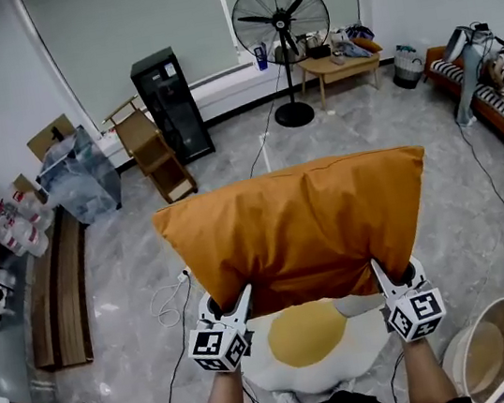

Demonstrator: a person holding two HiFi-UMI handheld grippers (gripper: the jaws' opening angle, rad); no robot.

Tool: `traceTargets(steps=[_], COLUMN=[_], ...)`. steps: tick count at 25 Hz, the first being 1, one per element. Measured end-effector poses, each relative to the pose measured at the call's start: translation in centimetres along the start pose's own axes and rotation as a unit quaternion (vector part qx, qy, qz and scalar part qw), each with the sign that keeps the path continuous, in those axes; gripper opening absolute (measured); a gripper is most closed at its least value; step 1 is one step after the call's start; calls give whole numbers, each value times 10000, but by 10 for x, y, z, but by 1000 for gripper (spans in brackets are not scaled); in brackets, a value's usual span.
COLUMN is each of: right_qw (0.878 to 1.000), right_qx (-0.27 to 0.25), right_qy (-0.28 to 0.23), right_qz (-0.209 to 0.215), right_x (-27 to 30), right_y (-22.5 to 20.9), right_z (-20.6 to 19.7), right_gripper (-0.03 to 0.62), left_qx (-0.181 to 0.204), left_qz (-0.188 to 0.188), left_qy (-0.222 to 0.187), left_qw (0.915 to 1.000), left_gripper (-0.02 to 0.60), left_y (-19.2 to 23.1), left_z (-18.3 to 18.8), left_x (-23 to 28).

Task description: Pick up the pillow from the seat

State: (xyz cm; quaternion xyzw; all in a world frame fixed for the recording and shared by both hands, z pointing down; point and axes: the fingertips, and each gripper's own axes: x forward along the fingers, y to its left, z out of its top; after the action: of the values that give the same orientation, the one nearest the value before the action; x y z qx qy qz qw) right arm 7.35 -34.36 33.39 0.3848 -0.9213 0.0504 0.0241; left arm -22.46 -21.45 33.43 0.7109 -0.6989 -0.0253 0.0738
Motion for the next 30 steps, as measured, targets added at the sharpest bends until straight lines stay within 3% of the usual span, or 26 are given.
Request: traceTargets(steps=[11, 30], right_qw=[9985, 9987], right_qx=[-101, -115], right_qy=[-541, -497], right_qz=[8, -70], right_x=[-17, -17], right_y=[16, 21], right_z=[55, 56], right_gripper=[195, 184], left_qx=[331, 400], left_qz=[-267, -325], left_qy=[-526, -589], left_qw=[9977, 9969], left_gripper=[262, 258], left_y=[-11, -9], left_z=[67, 78], left_x=[-24, -21])
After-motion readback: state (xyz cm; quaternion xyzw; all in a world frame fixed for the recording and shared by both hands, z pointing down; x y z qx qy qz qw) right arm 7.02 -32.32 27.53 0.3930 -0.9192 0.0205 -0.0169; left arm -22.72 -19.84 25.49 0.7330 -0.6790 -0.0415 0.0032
